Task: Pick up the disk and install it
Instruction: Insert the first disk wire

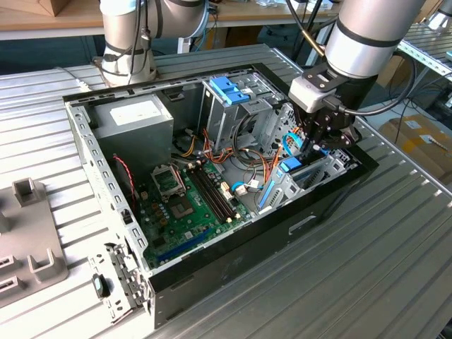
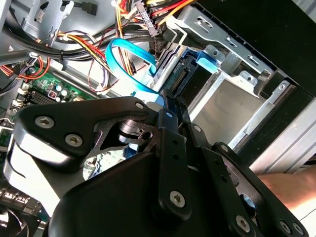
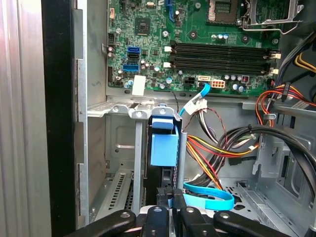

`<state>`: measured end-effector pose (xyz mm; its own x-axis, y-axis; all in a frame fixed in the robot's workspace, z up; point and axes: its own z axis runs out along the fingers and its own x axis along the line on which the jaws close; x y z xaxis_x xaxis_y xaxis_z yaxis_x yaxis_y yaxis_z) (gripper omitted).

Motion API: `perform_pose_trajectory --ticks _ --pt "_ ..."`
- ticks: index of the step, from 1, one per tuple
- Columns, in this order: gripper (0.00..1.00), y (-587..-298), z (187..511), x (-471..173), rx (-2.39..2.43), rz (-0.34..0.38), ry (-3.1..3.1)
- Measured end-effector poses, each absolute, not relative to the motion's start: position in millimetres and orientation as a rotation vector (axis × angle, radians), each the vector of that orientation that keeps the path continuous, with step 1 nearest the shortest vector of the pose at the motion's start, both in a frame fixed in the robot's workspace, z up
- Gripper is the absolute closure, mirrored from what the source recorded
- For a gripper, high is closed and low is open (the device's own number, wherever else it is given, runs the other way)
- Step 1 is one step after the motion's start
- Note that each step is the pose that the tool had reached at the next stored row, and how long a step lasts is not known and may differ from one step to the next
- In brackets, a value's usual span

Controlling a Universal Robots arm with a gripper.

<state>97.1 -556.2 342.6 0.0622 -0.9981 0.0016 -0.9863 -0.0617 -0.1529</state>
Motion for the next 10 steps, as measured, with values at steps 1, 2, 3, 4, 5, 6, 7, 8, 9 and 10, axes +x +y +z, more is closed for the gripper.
perform_pose_trajectory --ticks 1,2,3,4,5,6,7,8,9,10 --pt "0.84 -556.2 342.5 97.1 -2.206 -0.161 2.072" --pt "0.84 -556.2 342.4 97.1 -2.206 -0.161 2.072" --pt "0.84 -556.2 342.4 97.1 -2.206 -0.161 2.072" --pt "0.84 -556.2 342.3 97.1 -2.206 -0.161 2.072" --pt "0.84 -556.2 342.3 97.1 -2.206 -0.161 2.072" --pt "0.84 -556.2 342.3 97.1 -2.206 -0.161 2.072" --pt "0.84 -556.2 342.2 97.1 -2.205 -0.161 2.072" --pt "0.83 -556.2 342.1 97.1 -2.205 -0.161 2.072" --pt "0.71 -556.2 342.1 97.1 -2.205 -0.161 2.072" --pt "0.71 -556.2 342.2 97.1 -2.206 -0.161 2.072"
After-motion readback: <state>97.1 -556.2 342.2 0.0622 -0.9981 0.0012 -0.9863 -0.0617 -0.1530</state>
